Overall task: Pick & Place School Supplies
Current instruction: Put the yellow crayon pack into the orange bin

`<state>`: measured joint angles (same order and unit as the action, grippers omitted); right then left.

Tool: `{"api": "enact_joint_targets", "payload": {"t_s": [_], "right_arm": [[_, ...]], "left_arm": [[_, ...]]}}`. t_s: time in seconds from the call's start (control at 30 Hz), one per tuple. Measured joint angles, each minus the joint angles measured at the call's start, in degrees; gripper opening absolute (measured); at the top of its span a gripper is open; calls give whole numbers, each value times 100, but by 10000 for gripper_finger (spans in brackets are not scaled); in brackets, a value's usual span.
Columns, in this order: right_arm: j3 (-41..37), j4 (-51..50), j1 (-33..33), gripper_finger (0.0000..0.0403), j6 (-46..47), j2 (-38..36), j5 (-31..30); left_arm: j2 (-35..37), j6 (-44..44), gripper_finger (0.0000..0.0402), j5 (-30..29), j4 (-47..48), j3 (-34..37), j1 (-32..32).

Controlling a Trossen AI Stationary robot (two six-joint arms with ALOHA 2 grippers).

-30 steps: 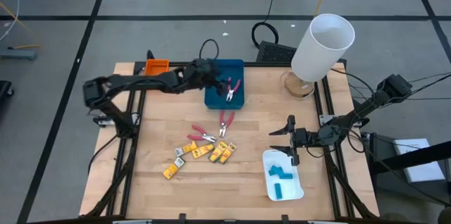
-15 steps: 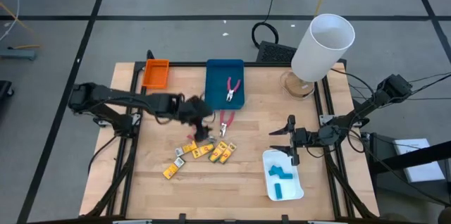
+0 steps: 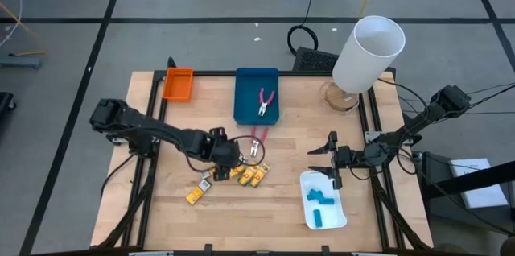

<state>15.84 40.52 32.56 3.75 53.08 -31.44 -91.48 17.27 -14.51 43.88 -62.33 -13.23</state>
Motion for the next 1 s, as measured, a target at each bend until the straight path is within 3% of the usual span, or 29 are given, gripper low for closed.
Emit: {"api": "enact_joint_targets", "payload": {"t_s": [0.3, 0.4, 0.53, 0.73, 1.0], "right_arm": [[0, 38, 0, 210, 8, -2, 9], [0, 36, 0, 210, 8, -1, 13], [0, 36, 0, 210, 9, -2, 13], [0, 11, 0, 210, 10, -2, 17], [2, -6, 0, 210, -4, 0, 14]], "left_arm": [[-481, 495, 326, 122, 819, 0, -22], [-438, 664, 326, -142, 1136, 3, -20], [-62, 142, 326, -649, 913, 7, -213], [1279, 215, 326, -1971, -127, 657, -586], [4211, -230, 326, -2316, -3409, 3143, -829]]}}
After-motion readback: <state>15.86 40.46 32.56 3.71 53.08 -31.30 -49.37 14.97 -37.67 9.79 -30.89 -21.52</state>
